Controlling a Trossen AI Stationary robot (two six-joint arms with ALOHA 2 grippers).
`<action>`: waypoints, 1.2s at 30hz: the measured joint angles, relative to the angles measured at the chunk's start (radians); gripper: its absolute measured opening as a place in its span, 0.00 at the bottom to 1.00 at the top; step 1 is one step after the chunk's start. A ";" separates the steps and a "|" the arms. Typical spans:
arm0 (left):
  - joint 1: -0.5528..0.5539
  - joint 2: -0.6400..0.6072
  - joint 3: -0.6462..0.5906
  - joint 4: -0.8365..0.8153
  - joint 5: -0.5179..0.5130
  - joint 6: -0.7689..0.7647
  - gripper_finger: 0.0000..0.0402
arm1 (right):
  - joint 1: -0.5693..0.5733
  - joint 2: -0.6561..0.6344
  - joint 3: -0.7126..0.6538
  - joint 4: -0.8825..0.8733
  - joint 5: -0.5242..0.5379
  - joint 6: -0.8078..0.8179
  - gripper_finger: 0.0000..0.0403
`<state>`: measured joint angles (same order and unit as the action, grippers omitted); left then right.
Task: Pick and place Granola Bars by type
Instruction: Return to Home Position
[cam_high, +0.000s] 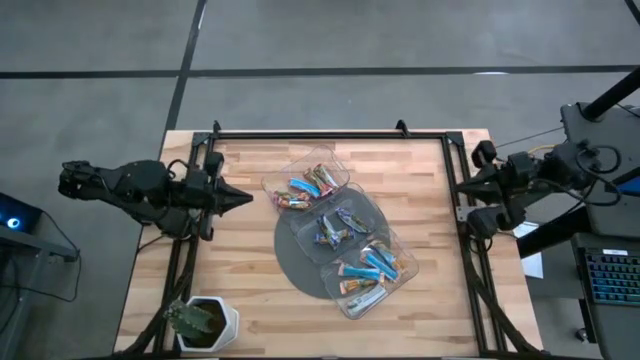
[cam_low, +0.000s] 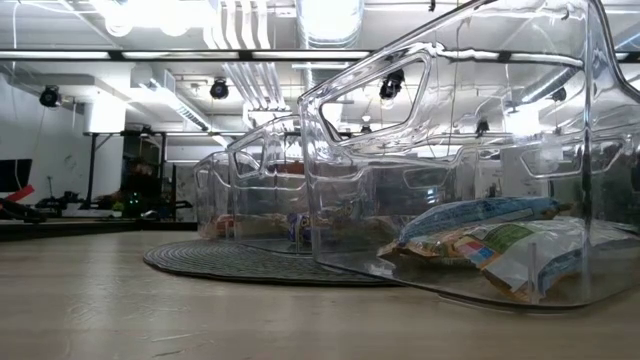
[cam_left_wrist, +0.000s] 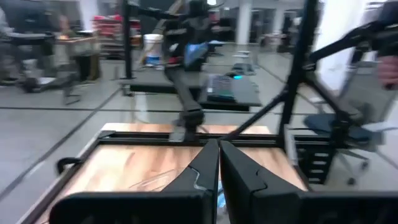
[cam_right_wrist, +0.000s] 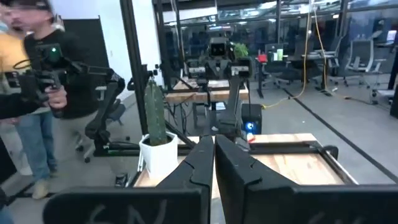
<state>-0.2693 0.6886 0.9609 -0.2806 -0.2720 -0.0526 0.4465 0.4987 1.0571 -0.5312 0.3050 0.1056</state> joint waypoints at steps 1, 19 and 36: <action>0.008 -0.002 -0.001 0.000 0.035 -0.001 0.00 | 0.000 -0.034 -0.031 0.000 0.000 0.007 0.02; 0.424 0.002 -0.183 0.224 0.614 -0.074 0.00 | 0.000 -0.383 -0.396 0.145 -0.106 -0.037 0.02; 0.649 0.052 -0.570 0.700 0.726 -0.196 0.00 | 0.000 -0.499 -0.585 0.028 -0.097 -0.127 0.02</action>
<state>0.3797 0.7403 0.3910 0.4197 0.4542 -0.2485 0.4465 -0.0002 0.4723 -0.5036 0.2076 -0.0212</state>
